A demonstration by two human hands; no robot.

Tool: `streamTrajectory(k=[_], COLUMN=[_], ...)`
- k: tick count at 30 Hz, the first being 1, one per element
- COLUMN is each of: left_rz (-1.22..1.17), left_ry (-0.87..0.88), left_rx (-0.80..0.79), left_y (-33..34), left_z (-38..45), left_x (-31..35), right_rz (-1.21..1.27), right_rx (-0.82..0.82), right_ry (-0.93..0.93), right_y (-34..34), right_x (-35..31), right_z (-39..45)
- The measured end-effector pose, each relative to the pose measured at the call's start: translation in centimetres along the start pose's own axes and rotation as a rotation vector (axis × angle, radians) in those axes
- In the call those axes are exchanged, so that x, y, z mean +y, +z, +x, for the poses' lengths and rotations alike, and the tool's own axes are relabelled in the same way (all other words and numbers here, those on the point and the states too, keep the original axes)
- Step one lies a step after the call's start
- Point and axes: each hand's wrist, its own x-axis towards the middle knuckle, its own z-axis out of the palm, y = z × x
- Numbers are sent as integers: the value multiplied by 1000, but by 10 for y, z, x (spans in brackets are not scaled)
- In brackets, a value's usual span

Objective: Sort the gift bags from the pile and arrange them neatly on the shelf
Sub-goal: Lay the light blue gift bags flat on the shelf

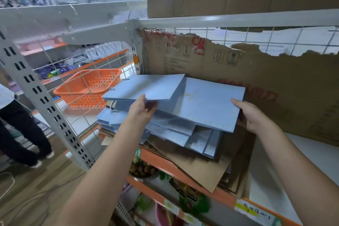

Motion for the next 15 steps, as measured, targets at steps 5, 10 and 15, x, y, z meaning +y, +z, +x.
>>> streamTrajectory(k=[5,10,15], left_rz=[60,181,304], left_ry=[122,196,325], left_rx=[80,197,135], left_y=[-8,-32,-53], left_z=[9,-2,-48], left_x=[-9,-26,-49], right_rz=[24,172,362], right_rx=[13,98,235], right_ry=[-113,-169,-270], right_y=[-8,-46,-102], right_x=[-5,14,55], right_z=[-17,-56,-107])
